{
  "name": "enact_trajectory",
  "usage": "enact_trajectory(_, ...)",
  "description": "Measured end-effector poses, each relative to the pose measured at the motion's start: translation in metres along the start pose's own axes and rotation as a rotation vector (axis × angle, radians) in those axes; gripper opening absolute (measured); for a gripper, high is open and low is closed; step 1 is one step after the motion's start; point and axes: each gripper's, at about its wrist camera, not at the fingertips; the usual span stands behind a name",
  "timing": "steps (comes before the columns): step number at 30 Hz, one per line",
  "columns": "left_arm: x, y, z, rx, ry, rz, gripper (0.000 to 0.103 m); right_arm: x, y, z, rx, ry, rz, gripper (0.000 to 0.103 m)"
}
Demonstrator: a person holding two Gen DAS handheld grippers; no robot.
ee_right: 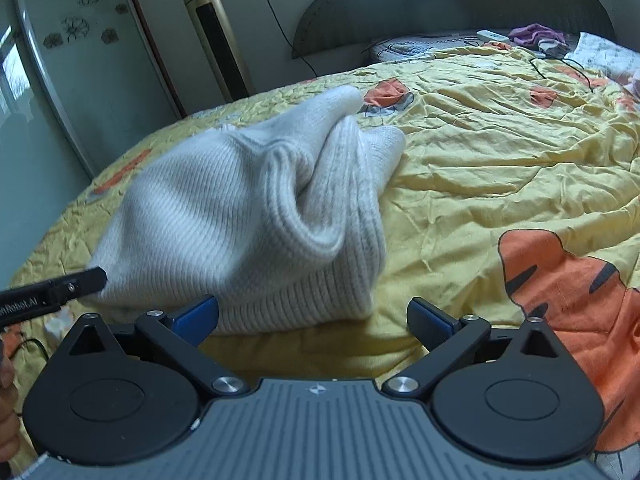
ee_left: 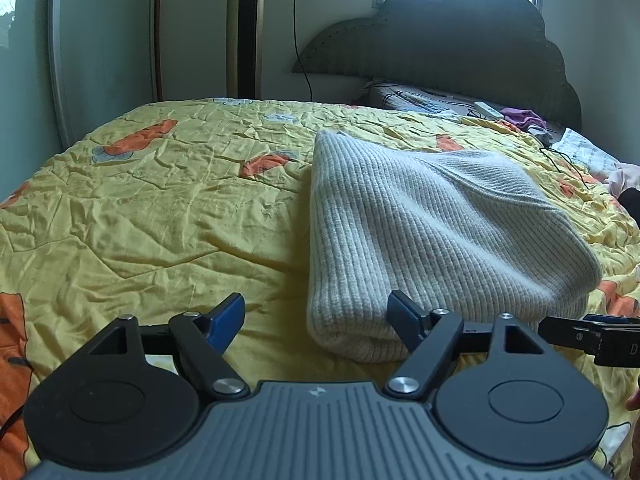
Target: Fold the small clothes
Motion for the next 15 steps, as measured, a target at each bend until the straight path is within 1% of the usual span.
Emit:
enact_trajectory(10,0.011,-0.003,-0.005,-0.016,-0.004,0.01,0.08,0.006,0.004,-0.001,0.015,0.01,-0.027,0.102)
enact_trajectory(15,0.026,-0.003,-0.001,-0.039,0.019,0.013,0.081,0.011,0.009,-0.001,0.043,0.009,-0.061,0.103)
Point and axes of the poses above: each gripper's, at about its wrist camera, not at the fingertips, and z roughly the way its jaws point, y to its left, x to its underside, and after that the axes turned 2 degrees about -z, right-handed
